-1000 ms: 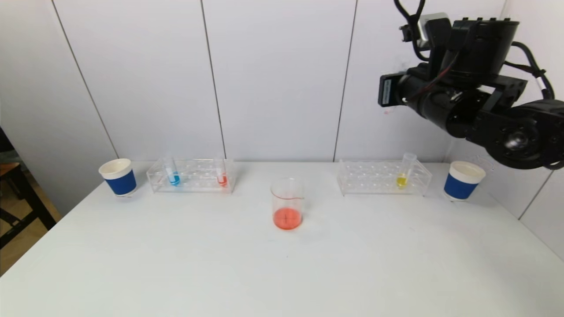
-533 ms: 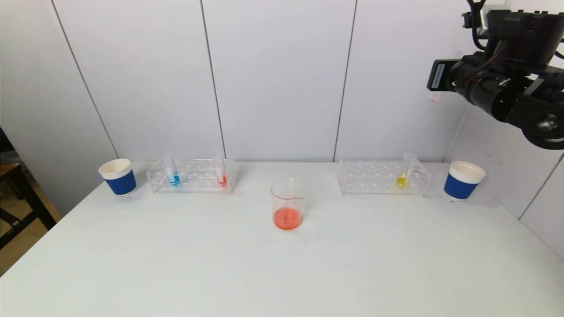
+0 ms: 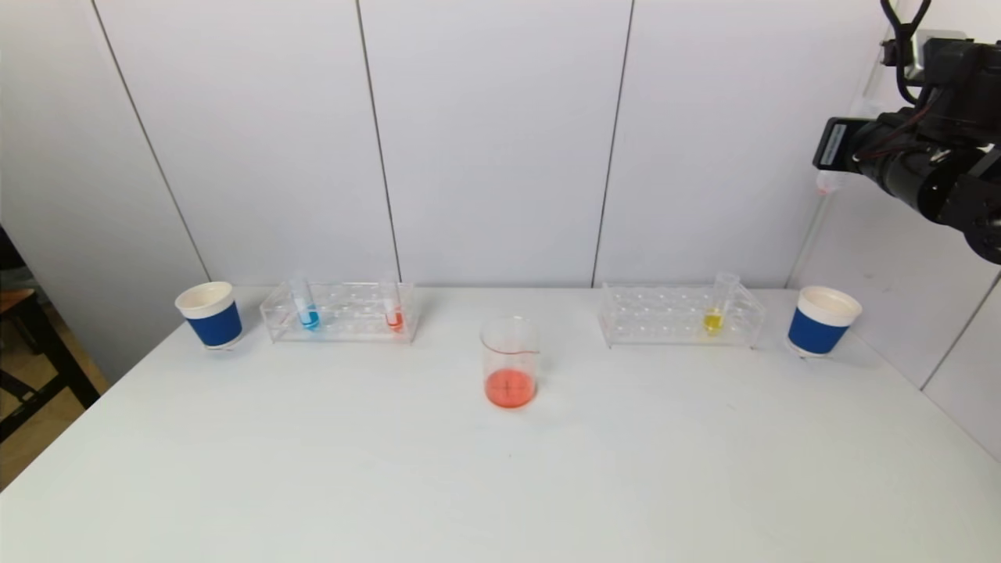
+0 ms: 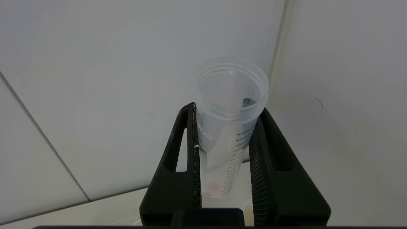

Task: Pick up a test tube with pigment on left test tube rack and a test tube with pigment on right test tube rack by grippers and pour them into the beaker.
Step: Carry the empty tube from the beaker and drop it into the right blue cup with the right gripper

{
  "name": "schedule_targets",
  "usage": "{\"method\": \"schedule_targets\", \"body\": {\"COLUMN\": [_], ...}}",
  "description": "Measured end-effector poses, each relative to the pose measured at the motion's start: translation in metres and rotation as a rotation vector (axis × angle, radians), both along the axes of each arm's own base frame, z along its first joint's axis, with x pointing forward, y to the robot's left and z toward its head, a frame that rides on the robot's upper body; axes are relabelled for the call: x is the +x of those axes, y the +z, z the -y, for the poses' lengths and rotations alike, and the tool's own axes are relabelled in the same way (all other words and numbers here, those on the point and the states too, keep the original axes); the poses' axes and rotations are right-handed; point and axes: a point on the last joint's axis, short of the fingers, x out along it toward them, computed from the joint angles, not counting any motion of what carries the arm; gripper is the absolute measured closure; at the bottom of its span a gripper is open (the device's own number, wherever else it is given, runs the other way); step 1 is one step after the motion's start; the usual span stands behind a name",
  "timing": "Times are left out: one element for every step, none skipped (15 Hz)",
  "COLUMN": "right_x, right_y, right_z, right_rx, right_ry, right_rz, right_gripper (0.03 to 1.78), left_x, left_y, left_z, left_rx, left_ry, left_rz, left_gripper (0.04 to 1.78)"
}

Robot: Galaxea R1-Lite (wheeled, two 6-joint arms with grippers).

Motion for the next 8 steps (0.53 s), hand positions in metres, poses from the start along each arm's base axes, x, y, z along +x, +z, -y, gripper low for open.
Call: {"method": "schedule_targets", "body": {"right_x": [0.0,0.0,0.001,0.001,0.001,0.002,0.003,0.005], "right_y": [-0.001,-0.003,-0.006,-0.007,-0.009,-0.012,-0.015,-0.019], "right_z": [0.008,0.015,0.023,0.03,0.038,0.045,0.051,0.057], "right_rx": [0.0,0.003,0.01,0.014,0.015,0.016,0.017,0.018], "right_ry": [-0.015,-0.027,-0.032,-0.033,-0.042,-0.057,-0.07,-0.083], "right_rz": [-0.003,-0.007,-0.012,-0.016,-0.021,-0.028,-0.035,-0.045], "right_gripper": [1.32,1.32,1.32,1.32,1.32,1.32,1.32,1.32], "left_x": [0.0,0.0,0.0,0.0,0.0,0.0,0.0,0.0], "left_y": [0.0,0.0,0.0,0.0,0.0,0.0,0.0,0.0], "left_z": [0.0,0.0,0.0,0.0,0.0,0.0,0.0,0.0], "left_rx": [0.0,0.0,0.0,0.0,0.0,0.0,0.0,0.0], "left_ry": [0.0,0.0,0.0,0.0,0.0,0.0,0.0,0.0], "left_rz": [0.0,0.0,0.0,0.0,-0.001,0.0,0.001,0.0], "left_gripper": [0.06,0.06,0.06,0.06,0.06,0.06,0.06,0.06]}}
